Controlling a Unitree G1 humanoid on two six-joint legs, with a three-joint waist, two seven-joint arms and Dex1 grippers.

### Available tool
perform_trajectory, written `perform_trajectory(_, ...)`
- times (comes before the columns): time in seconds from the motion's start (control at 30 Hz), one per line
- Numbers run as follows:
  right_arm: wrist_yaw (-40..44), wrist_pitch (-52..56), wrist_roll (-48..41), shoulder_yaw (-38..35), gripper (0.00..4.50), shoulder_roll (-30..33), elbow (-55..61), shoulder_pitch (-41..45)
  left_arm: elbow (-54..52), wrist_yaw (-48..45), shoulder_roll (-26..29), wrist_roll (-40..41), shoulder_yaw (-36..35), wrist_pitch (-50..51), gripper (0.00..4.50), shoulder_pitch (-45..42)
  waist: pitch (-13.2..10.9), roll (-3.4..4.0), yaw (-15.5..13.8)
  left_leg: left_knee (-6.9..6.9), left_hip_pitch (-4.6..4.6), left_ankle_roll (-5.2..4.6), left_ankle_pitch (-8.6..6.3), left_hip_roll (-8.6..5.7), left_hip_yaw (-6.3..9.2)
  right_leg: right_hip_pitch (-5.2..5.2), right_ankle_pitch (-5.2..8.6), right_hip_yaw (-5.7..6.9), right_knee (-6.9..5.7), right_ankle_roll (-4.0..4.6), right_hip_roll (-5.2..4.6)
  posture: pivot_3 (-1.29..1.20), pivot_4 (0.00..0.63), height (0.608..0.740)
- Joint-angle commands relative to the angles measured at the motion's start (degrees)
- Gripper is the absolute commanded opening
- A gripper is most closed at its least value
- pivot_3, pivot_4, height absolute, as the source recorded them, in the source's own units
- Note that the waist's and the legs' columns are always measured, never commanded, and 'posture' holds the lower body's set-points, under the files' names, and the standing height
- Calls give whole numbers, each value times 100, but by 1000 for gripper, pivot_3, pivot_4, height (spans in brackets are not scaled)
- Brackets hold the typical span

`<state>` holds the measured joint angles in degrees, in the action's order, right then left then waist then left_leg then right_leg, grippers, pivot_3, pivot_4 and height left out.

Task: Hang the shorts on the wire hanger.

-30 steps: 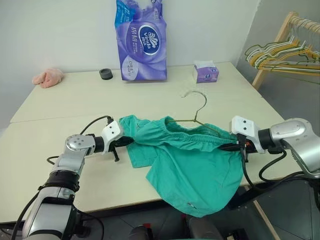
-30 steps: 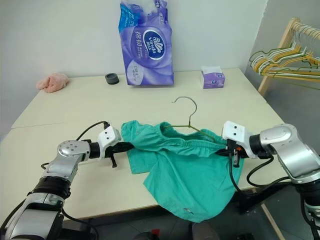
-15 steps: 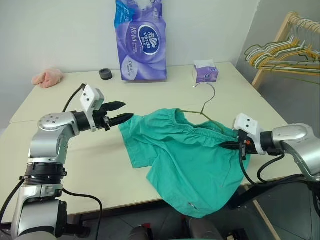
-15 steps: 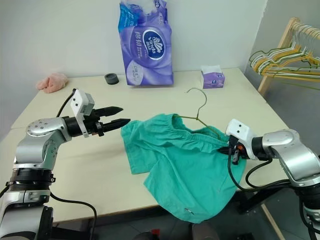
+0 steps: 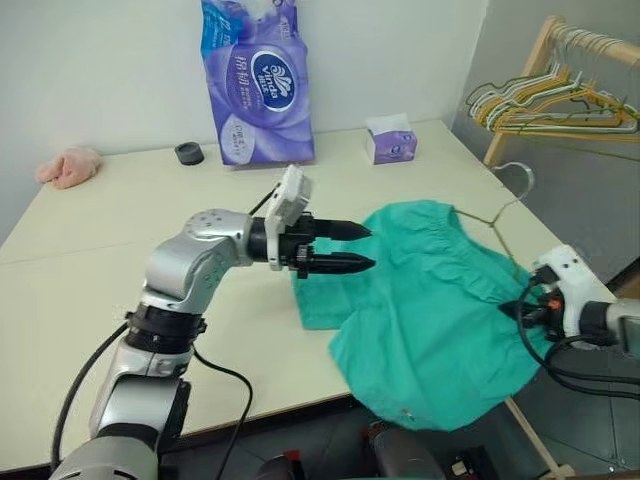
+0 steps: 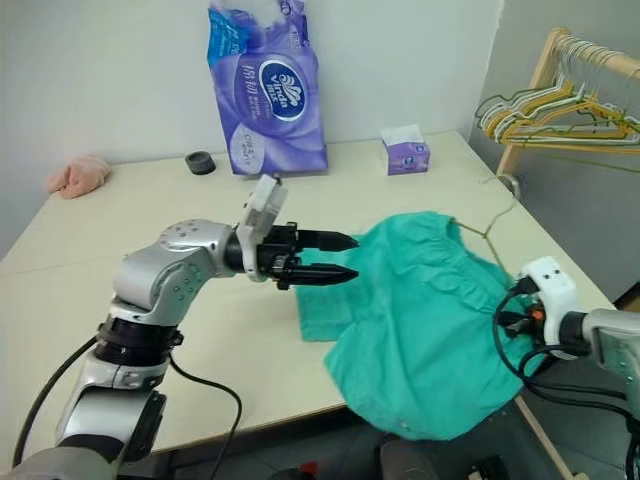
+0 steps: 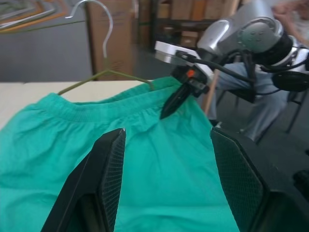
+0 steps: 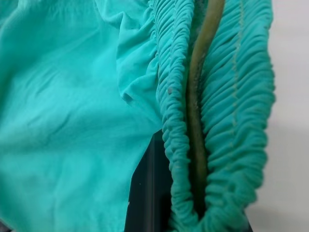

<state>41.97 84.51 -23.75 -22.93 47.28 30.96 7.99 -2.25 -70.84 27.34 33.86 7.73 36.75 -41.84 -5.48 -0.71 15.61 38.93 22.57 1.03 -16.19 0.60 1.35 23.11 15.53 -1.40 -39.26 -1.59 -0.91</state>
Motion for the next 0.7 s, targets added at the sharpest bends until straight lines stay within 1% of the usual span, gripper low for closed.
perform_trajectory(0.03, -202, 652, -20, -986, 0, 41, 387, -192, 90, -68, -323, -107, 239, -294, 2940, -307, -6, 9, 66, -3, 2, -1, 0, 0, -2, 0, 0, -2, 8, 0, 3, -485, 115, 740)
perform_trajectory(0.1, -272, 791, -10, -1465, 0, 108, 423, -372, 233, -45, -555, -513, 487, -894, 2940, -392, -10, 16, 115, -4, 4, -2, -1, 0, -4, -1, 1, -6, 15, 0, 3, -493, 117, 740)
perform_trajectory(0.17, -343, 799, 34, -1831, 0, 182, 424, -573, 478, 365, -950, -806, 533, -1297, 2940, -553, -13, 18, 173, -5, 4, -3, -2, -3, -8, -3, 1, -12, 21, -1, 2, -504, 122, 740)
perform_trajectory(0.23, -416, 799, 10, -2081, 0, 200, 414, -673, 592, 505, -1221, -995, 572, -1656, 2940, -630, -15, 14, 227, -6, 4, -7, -4, -4, -15, -4, 5, -20, 23, -9, -2, -508, 125, 740)
perform_trajectory(0.3, -499, 799, -15, -2228, 0, 246, 417, -713, 676, 757, -1462, -1142, 578, -1811, 2940, -680, -18, 10, 329, -11, -1, -25, -15, -7, -39, -4, 8, -44, 25, -14, 3, -509, 127, 740)
perform_trajectory(0.37, -652, 799, 30, -2375, 0, 330, 251, -565, 783, 1047, -1720, -1379, 660, -2025, 2940, -781, -29, 10, 445, -19, -4, -35, -22, -7, -56, -6, 18, -65, 25, -29, 9, -510, 129, 740)
perform_trajectory(0.5, -879, 799, 144, -2534, 0, 637, -197, -274, 953, 1540, -2230, -1407, 585, -1816, 2940, -1042, -50, 10, 605, -19, -10, -65, -40, -8, -81, -6, 26, -94, 29, -43, 10, -508, 131, 740)
perform_trajectory(0.6, -1040, 723, 264, -2439, 0, 1033, -844, 96, 1101, 1949, -2653, -1315, 511, -1443, 3453, -1307, -69, 6, 674, -19, -13, -88, -53, -8, -102, -6, 34, -109, 32, -55, 5, -503, 133, 740)
perform_trajectory(0.7, -1170, 521, 358, -2221, 0, 1412, -1650, 607, 1267, 2174, -2923, -1346, 481, -1358, 4362, -1650, -97, 1, 725, -21, -20, -93, -57, -10, -132, -6, 40, -124, 34, -66, -10, -497, 138, 740)
